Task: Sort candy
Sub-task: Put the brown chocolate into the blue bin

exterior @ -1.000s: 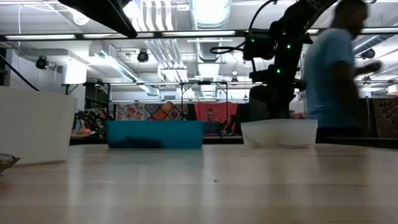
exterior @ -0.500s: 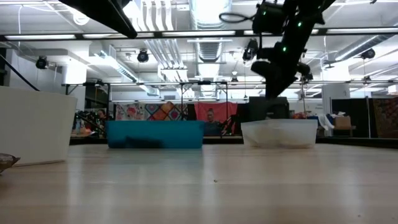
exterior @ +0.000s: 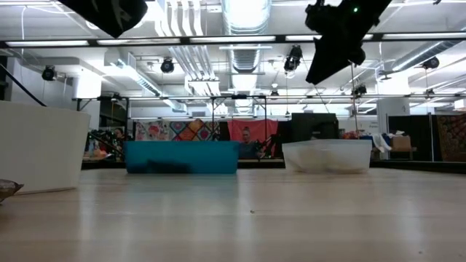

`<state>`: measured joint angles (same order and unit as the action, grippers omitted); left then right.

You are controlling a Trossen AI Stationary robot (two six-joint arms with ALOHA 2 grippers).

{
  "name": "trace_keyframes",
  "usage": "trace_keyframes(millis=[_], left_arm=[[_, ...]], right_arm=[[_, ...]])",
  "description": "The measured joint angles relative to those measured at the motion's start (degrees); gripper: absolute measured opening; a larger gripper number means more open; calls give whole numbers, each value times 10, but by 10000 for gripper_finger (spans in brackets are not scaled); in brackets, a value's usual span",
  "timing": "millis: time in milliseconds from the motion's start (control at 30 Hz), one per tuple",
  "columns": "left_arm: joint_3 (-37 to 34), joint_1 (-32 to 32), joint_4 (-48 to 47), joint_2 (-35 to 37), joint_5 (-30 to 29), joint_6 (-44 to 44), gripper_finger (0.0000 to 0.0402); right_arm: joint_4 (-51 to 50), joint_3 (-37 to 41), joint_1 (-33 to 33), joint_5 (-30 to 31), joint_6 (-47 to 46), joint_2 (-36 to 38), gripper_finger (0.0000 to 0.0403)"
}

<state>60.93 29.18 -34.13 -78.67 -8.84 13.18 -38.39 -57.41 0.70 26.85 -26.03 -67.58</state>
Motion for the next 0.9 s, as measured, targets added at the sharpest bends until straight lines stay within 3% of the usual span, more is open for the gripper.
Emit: trace_keyframes(millis=[233, 467, 900], left_arm=[[0, 4, -2, -11, 41, 0, 113], [1, 18, 0, -75, 92, -8, 113], [2, 32, 11, -157, 121, -37, 104]], right_arm=[[-5, 0, -70, 1, -30, -11, 121], [-3, 0, -123, 1, -41, -12, 121], [-1, 0, -140, 2, -52, -12, 121]])
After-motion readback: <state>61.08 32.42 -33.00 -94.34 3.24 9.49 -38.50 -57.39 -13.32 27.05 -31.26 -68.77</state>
